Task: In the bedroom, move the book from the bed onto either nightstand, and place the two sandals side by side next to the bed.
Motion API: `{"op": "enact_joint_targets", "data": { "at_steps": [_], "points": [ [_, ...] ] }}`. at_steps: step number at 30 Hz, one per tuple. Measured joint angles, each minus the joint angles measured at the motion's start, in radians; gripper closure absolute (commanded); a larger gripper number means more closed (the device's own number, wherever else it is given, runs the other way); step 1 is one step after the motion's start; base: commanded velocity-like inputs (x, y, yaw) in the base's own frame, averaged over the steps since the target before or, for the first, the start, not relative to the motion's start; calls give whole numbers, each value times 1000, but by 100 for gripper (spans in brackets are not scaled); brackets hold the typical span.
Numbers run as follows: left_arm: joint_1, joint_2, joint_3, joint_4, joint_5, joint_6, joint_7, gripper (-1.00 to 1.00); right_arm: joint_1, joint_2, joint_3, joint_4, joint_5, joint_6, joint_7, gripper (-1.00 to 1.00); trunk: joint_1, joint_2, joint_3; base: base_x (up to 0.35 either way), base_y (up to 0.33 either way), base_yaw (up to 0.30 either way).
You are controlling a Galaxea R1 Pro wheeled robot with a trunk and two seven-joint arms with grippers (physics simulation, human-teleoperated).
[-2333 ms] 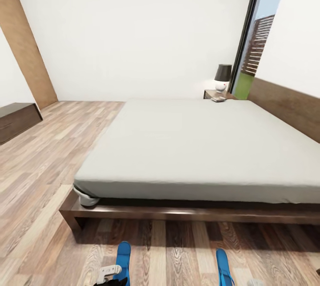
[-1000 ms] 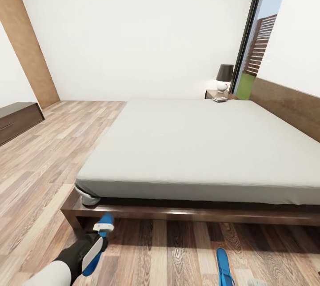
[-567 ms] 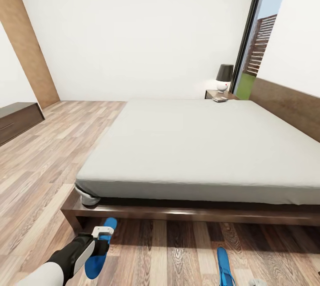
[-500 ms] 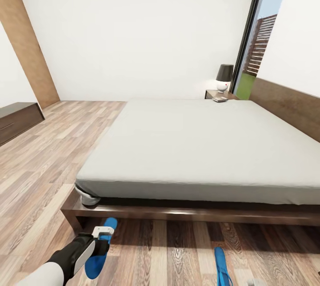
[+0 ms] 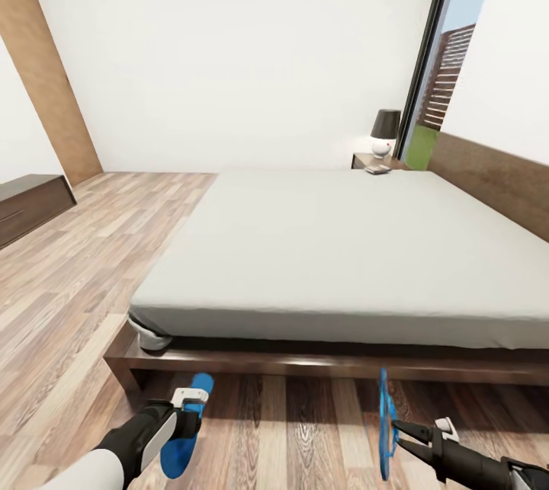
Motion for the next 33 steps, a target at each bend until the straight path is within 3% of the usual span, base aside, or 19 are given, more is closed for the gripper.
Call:
{"op": "enact_joint_targets", "data": {
  "at_steps": [4, 10, 16, 23, 33],
  "points": [
    [0, -8, -1, 1, -1, 2, 0, 100, 0, -8, 4, -19, -37, 18, 0, 100, 15, -28, -13, 0, 0, 0],
    [0, -22, 3, 3, 5, 1, -1, 100, 1, -40, 4, -20, -43, 58, 1, 100, 38, -70, -31, 0, 0, 0],
    [0, -22, 5, 1, 10, 2, -3, 100, 1, -43, 4, -16, -42, 59, -3, 100, 61, -112, -50, 0, 0, 0],
    [0, -39, 5, 0, 64, 2, -3, 100, 1, -43, 4, -16, -42, 59, -3, 100, 88, -161, -72, 0, 0, 0],
    [0, -42, 6, 0, 71, 2, -3, 100, 0, -42, 5, -14, -43, 59, -4, 100, 127, -231, -103, 0, 0, 0]
  ]
}}
